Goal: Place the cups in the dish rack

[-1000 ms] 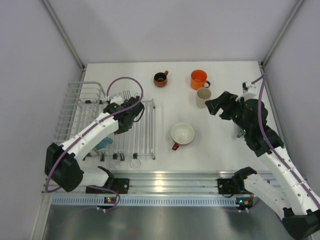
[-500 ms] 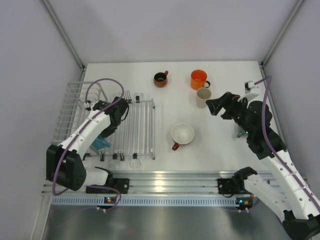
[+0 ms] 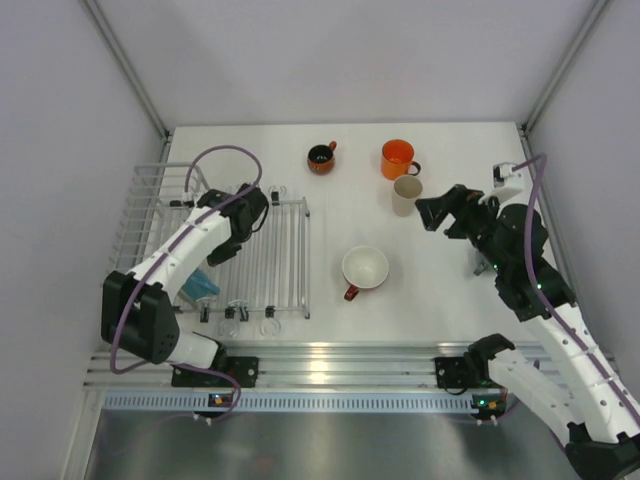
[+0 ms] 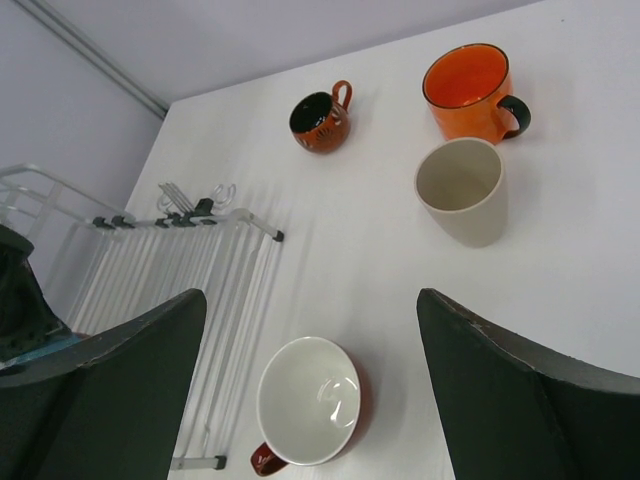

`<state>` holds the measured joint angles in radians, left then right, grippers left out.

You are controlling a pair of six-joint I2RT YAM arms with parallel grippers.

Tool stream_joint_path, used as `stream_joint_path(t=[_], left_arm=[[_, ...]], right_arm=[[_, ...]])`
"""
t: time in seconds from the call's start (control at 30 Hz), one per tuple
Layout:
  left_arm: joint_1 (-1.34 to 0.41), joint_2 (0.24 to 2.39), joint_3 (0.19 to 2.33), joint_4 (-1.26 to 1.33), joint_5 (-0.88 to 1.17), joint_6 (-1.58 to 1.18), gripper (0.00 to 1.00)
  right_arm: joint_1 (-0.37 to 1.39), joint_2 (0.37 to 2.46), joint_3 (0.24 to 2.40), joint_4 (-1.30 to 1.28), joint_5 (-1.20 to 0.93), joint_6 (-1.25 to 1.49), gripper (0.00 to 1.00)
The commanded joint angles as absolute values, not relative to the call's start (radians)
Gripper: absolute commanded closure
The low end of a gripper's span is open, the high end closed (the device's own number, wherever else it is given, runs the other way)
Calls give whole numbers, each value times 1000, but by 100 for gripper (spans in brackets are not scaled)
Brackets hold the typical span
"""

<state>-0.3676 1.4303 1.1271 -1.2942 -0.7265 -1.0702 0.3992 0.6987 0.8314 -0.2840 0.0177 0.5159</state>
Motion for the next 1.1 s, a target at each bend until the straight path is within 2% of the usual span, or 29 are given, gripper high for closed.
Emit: stream_joint_path(t=[0.0,0.23,0.3,0.33,0.43,0.47,0.53,0.57,0.6,0.7,0.73,0.87,0.97,1.07], left_arm=[[-426,1424,1216,-1263,-733,-982,100],[-564,1413,1269,-1086,-530,-758,100],[-598,1394,1261,-1001,-431,-721,95],[-604,1369,1256,-968,-392,-678,85],[-615,1312,1215,-826,-227,-617,65],[-617,1261,1203,-793,-198,-606,55],[-617,1215,1163,-704,-131,-585,43],[-617,1183,1154,-680,-117,-574,28],[-617,1169,1143,-657,-86,-563,20],[-617,1147,1132,-614,-55,-531,4],[-617,1144,1124,-597,-34,-525,4],[-617,1128,1102,-539,86,-505,3],[-617,1127,1095,-526,159,-509,4],[-617,1112,1080,-500,210,-489,6]], right_arm=[[408,707,834,-259,23,511,13],[408,736,854,-265,20,520,12],[410,755,865,-276,18,512,12],[408,779,880,-290,18,509,12],[408,825,911,-324,28,480,13],[408,837,922,-333,49,463,13],[408,874,954,-353,69,448,13],[408,888,965,-360,77,436,13],[408,900,976,-360,77,433,14],[402,989,1006,-351,77,417,19],[396,1014,1031,-353,77,413,21],[373,1143,1121,-399,116,402,41],[341,1224,1198,-434,152,393,49],[304,1291,1270,-489,167,384,50]])
